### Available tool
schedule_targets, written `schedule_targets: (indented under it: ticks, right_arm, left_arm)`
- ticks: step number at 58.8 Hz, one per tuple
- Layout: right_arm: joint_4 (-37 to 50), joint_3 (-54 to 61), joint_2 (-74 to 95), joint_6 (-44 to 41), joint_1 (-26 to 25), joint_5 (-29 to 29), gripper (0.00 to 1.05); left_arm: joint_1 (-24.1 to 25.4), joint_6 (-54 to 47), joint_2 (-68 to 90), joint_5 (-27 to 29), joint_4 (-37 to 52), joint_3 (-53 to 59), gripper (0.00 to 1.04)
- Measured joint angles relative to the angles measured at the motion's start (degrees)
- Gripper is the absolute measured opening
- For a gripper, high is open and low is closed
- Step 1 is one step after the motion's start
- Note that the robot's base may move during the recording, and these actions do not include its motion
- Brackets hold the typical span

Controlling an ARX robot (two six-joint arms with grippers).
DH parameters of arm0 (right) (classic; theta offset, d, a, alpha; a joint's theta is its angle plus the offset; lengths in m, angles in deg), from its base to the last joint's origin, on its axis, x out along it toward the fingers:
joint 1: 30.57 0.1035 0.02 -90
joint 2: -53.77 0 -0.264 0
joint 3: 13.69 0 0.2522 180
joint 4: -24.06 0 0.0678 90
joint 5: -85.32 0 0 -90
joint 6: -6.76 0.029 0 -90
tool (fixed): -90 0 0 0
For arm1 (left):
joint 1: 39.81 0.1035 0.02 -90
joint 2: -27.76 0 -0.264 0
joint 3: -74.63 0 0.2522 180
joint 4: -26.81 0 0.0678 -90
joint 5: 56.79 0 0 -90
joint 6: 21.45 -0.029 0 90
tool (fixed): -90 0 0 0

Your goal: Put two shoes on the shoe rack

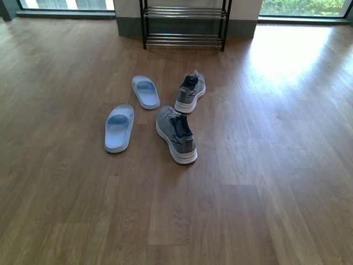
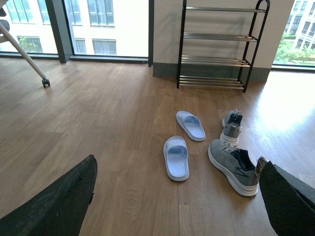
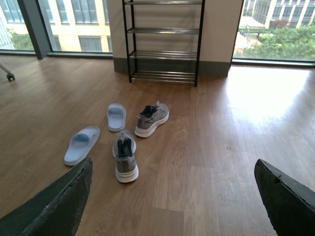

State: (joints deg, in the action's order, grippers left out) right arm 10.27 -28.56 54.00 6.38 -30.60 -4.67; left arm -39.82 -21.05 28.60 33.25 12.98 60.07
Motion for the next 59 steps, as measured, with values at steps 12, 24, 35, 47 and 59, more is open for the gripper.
schedule_targets:
  ticks: [12, 24, 35, 47, 59]
  right_arm:
    - [0.0, 0.0, 0.0, 0.0, 0.0, 0.0, 0.95]
    - [0.0, 0.0, 0.0, 0.0, 0.0, 0.0, 0.95]
    - [0.0, 0.0, 0.0, 0.0, 0.0, 0.0, 0.95]
    - [0.0, 0.0, 0.0, 0.0, 0.0, 0.0, 0.95]
    - [0.0, 0.0, 0.0, 0.0, -0.02, 0.0, 0.95]
  left_arm:
    - [0.0, 0.0, 0.0, 0.0, 0.0, 0.0, 0.95]
    - [0.0, 0.0, 0.0, -0.02, 0.0, 0.0, 0.95]
    - [0.0, 0.0, 0.0, -0.02, 0.0, 0.0, 0.95]
    - [0.0, 0.0, 0.0, -0.02, 0.0, 0.0, 0.95]
    - [0.0, 0.0, 0.0, 0.0, 0.0, 0.0, 0.95]
